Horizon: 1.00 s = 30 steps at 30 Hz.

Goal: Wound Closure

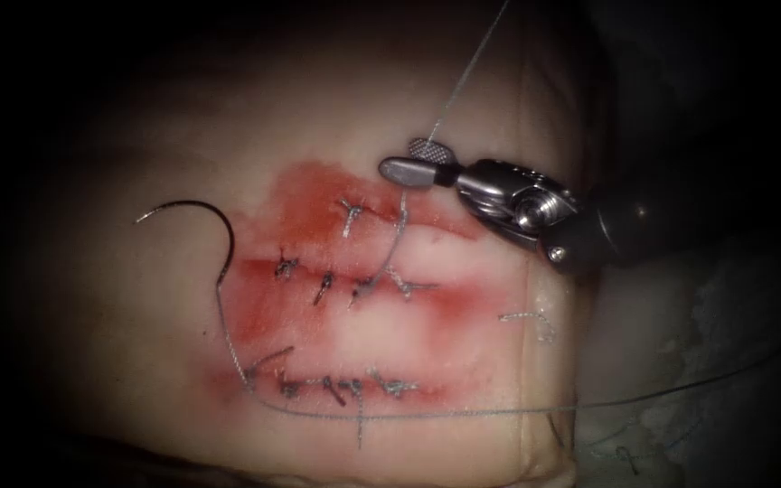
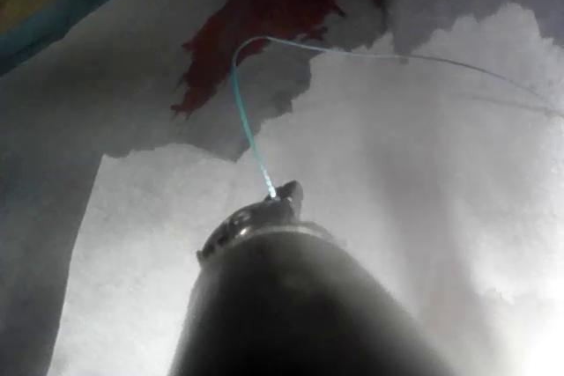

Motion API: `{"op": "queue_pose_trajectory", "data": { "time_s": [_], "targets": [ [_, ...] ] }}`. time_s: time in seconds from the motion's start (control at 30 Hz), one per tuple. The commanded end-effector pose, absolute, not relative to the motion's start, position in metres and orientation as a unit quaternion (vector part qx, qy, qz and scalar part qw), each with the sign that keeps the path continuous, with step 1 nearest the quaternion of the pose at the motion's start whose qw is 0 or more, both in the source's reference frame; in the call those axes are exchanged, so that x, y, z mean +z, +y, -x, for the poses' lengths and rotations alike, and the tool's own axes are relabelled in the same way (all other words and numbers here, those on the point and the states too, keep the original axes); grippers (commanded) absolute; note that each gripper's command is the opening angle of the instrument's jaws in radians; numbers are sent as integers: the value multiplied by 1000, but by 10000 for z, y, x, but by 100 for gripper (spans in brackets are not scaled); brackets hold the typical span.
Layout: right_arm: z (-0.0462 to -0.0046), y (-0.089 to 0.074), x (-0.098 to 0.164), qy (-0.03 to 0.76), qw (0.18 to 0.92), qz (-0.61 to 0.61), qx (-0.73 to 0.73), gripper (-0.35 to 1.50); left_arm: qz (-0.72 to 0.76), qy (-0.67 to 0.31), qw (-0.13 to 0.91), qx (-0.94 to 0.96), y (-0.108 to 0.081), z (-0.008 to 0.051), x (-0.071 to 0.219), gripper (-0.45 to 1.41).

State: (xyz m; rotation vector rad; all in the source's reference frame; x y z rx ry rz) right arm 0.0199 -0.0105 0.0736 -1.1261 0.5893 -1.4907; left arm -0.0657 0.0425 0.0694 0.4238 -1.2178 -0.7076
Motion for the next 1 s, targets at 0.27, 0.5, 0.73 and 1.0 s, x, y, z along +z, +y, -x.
{"op": "queue_pose_trajectory", "data": {
  "time_s": [0.27,0.5,0.73,1.0],
  "targets": [
    [-220,-104,743,252,558,478,-630,131,-195,-559,739,-322,432,672,683,-45],
    [-227,-106,746,251,558,479,-629,130,-196,-560,739,-319,429,673,686,-45],
    [-234,-110,752,248,555,488,-627,128,-194,-559,740,-318,428,672,688,-45],
    [-239,-115,757,252,545,507,-619,113,-198,-558,739,-321,426,671,690,-45]
  ]
}}
